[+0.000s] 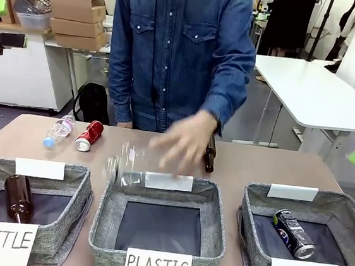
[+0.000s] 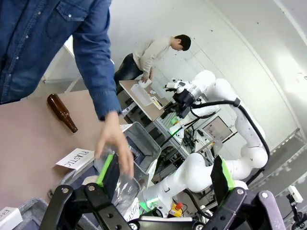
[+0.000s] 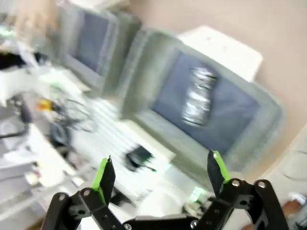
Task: Sort the can waste into the basket.
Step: Pick up the can waste from the table and place it in the right Fabric basket.
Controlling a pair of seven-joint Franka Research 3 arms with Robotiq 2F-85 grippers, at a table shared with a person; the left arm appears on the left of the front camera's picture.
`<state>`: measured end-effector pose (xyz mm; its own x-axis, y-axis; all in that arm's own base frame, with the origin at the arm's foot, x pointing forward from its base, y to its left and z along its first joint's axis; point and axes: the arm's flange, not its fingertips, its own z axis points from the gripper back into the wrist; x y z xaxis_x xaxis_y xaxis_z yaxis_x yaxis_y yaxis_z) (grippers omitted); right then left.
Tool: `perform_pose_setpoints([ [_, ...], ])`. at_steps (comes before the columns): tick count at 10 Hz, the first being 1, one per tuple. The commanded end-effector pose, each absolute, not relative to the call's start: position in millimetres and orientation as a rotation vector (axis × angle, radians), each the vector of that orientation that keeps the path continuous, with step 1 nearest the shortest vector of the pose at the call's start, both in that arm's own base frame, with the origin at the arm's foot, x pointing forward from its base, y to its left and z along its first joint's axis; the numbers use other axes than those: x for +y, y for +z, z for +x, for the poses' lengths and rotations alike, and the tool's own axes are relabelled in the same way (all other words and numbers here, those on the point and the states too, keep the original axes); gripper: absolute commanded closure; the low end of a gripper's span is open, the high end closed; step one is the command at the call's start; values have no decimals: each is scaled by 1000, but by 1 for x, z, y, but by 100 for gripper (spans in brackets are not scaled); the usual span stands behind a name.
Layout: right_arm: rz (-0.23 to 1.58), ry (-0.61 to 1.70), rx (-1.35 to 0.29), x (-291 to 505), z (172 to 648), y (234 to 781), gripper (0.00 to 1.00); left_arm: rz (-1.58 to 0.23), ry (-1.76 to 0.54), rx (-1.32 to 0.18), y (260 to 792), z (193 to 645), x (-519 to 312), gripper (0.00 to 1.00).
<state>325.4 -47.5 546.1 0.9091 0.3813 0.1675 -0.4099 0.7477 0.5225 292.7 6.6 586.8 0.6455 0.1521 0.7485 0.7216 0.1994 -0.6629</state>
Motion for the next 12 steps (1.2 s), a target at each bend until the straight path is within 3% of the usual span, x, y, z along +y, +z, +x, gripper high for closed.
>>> perform_pose_setpoints([
  [1,1119,-38,-260,-51,337,568,0,-1356,-483,-847,588,294,4,0],
  [2,1179,-217,-307,-51,339,575,0,-1356,-483,-847,588,294,4,0],
  [6,1291,-528,-464,-49,357,579,0,-1356,-483,-847,588,294,4,0],
  [7,1150,-191,-177,-70,351,584,0,-1356,-483,-847,588,294,4,0],
  [12,1150,-191,-177,-70,351,584,0,-1356,-483,-847,588,294,4,0],
])
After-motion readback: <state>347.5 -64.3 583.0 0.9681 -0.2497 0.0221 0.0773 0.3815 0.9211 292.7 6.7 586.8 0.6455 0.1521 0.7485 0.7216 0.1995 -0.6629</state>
